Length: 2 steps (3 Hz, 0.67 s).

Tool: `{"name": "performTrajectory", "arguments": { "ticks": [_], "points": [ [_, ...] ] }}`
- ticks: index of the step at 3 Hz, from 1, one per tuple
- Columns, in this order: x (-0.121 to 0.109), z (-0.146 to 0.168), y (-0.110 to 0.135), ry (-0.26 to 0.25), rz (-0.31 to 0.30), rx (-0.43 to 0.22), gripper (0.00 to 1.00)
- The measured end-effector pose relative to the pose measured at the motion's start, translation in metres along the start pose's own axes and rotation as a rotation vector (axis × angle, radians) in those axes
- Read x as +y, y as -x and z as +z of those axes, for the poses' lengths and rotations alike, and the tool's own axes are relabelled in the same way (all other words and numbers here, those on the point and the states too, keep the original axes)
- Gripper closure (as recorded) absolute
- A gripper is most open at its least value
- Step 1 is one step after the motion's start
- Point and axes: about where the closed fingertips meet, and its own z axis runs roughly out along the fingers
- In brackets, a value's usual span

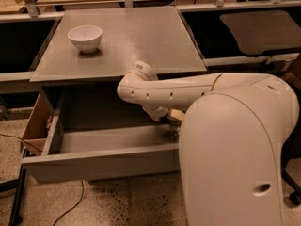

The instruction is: Pick water bottle from top drawer and place on counter

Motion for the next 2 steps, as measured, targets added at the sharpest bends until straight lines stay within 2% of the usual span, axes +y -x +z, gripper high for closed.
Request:
{"name": "performTrajectory", "arguments": {
  "ticks": [1, 2],
  "points": [
    [-0.002, -0.0002, 0.0006, -0.02, -0.005, -0.002, 0.66],
    [-0.0033, -0.0017, 0.0031, -0.043, -0.006, -0.001, 0.89]
  ]
}}
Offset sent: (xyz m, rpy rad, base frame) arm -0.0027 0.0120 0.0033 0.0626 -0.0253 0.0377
